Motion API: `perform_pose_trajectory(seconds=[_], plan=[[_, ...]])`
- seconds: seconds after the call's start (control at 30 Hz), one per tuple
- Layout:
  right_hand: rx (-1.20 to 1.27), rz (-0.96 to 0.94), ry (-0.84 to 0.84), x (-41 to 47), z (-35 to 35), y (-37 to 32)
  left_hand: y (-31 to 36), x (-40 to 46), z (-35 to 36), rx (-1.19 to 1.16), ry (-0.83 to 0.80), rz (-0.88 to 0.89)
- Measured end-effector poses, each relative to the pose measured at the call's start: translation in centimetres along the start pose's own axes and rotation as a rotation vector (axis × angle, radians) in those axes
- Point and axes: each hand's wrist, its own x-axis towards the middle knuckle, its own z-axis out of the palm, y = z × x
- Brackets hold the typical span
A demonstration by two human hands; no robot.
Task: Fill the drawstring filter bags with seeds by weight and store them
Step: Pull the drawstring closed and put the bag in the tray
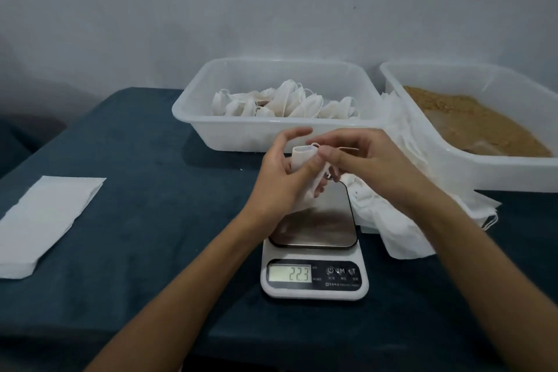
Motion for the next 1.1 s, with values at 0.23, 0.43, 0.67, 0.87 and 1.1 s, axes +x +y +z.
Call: perform_pose_trajectory(seconds=[0.23, 0.43, 0.67, 0.87, 1.1], plan=[[0.261, 0.059, 0.056, 0.7, -0.2, 2.6, -0.2, 0.2, -0.4, 0.011, -0.041, -0.028], [0.308, 0.039, -0.024, 0.4, -0.1, 3.3, 0.0, -0.1, -0.3, 0.050, -0.059, -0.060], [0.527, 0.076, 0.015, 0.1, -0.2, 3.0, 0.1, -0.4, -0.2, 0.038, -0.152, -0.089], [0.996, 0.177, 0.184, 0.5, -0.4, 2.8, 0.0, -0.4, -0.2, 0.047, -0.235, -0.148], [0.316, -0.066, 0.381, 0.3, -0.3, 2.7, 0.0, -0.3, -0.5, 0.149, -0.298, -0.191]])
